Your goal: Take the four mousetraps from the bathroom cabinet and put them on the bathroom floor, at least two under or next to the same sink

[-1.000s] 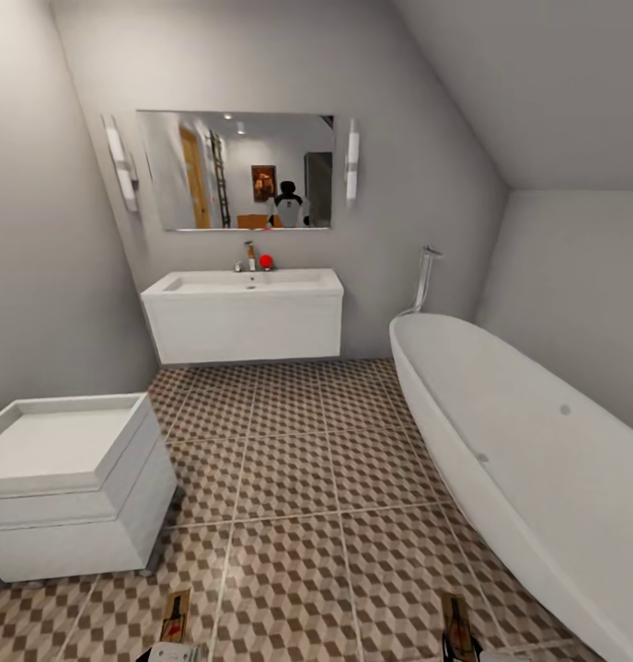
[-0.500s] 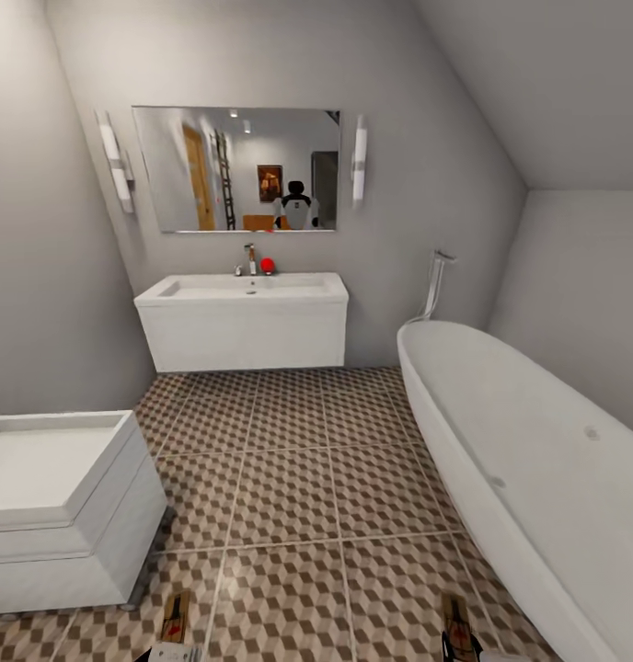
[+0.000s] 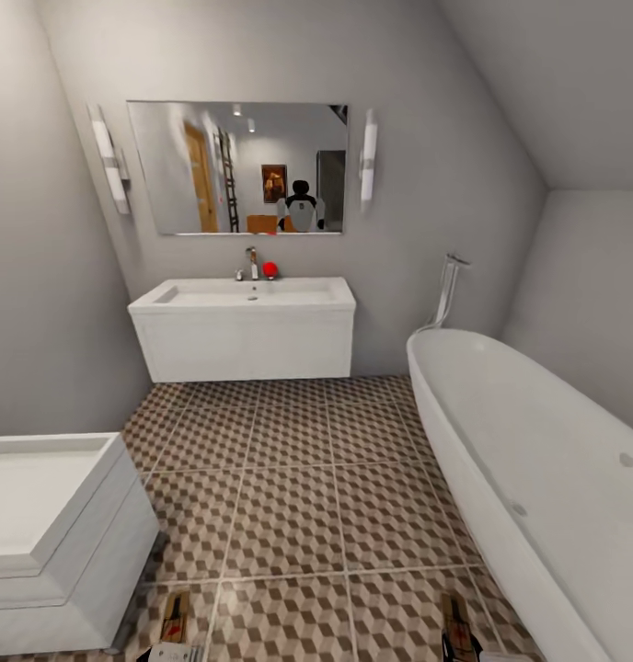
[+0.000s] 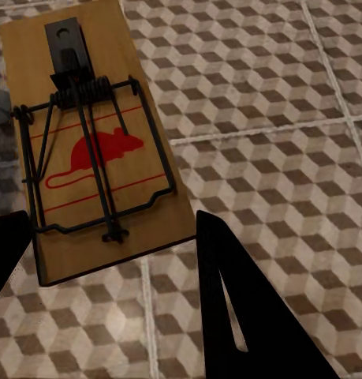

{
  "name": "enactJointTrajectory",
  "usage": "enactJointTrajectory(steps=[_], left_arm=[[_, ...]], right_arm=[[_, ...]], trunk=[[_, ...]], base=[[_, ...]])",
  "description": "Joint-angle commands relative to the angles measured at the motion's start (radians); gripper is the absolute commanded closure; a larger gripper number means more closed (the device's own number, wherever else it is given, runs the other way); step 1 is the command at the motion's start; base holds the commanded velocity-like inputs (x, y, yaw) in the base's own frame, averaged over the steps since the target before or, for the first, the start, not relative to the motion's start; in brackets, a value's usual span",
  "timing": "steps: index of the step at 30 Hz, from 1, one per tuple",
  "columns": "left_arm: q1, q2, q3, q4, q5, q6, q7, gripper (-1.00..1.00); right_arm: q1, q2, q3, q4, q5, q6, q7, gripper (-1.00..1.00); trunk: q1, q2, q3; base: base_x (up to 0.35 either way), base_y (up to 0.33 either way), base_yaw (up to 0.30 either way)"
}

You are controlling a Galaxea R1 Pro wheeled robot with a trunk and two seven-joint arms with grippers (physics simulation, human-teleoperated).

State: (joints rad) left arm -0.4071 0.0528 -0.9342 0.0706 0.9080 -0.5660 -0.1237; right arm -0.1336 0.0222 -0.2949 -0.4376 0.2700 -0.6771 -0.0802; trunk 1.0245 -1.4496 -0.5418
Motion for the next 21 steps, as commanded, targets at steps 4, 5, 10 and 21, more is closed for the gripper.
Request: enactJointTrajectory(steps=[4,5,10,21], left_arm=[[-0.001,-0.001,-0.005,0.003,0.006,-0.003,-0.005,1.00],[-0.001,-0.001,-0.005,0.003,0.006,-0.003,-0.005,1.00],[-0.001,-0.001,-0.005,0.003,0.006,-0.003,-0.005,1.00],[-0.001,-0.001,-0.005,0.003,0.006,-0.003,-0.005,1.00]], right_arm=[[-0.001,0.001,-0.004,0.000,0.011,-0.002,-0.006,1.00],[0.000,0.001,-0.004,0.000,0.011,-0.002,-0.006,1.00],[-0.001,0.001,-0.004,0.000,0.011,-0.002,-0.006,1.00],[-0.001,0.001,-0.004,0.000,0.011,-0.002,-0.006,1.00]], trunk=[[0.001,0.000,-0.001],[0.001,0.000,-0.001],[0.001,0.000,-0.001],[0.001,0.000,-0.001]], base=[[0.322,0.000,0.055],[0.321,-0.017,0.144],[0.317,-0.071,0.125],[0.309,-0.104,0.007]])
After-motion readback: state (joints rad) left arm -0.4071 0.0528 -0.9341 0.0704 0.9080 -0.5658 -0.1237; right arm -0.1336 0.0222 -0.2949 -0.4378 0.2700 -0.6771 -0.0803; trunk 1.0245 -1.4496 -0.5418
